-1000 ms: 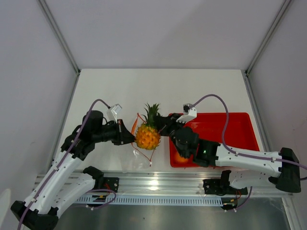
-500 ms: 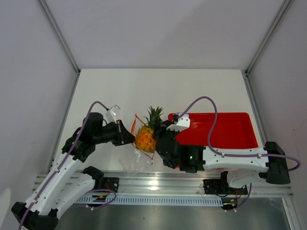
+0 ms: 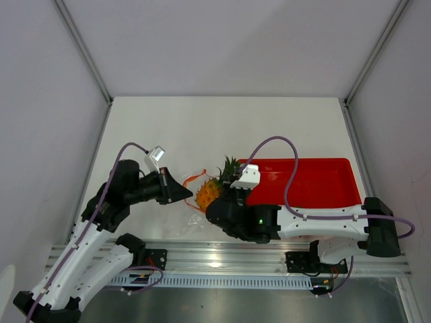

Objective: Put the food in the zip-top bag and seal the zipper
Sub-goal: Place the fake fruit in the zipper food storage bag.

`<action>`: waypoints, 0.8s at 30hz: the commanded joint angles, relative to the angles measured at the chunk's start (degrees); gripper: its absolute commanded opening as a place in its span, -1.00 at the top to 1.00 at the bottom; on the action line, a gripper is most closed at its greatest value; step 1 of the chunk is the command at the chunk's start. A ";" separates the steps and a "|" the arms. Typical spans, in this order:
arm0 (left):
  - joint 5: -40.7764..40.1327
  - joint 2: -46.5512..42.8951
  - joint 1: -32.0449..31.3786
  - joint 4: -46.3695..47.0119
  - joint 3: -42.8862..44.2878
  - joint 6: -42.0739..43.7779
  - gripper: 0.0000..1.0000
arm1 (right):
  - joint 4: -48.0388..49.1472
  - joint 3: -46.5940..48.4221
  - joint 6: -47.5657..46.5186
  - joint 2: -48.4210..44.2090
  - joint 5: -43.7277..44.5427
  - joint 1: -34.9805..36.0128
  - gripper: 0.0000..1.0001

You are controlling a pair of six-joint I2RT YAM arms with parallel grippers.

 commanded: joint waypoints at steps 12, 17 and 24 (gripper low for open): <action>0.12 0.03 -0.15 6.97 -0.94 -4.68 0.99 | -10.36 16.83 9.51 6.35 5.58 2.12 1.00; -0.68 -2.16 -0.15 12.24 -4.11 -9.96 0.99 | -23.75 24.41 20.18 11.18 4.36 1.07 1.00; -4.28 -4.62 -0.15 13.04 -4.20 -11.72 0.99 | -29.56 21.08 26.34 11.12 1.28 3.79 1.00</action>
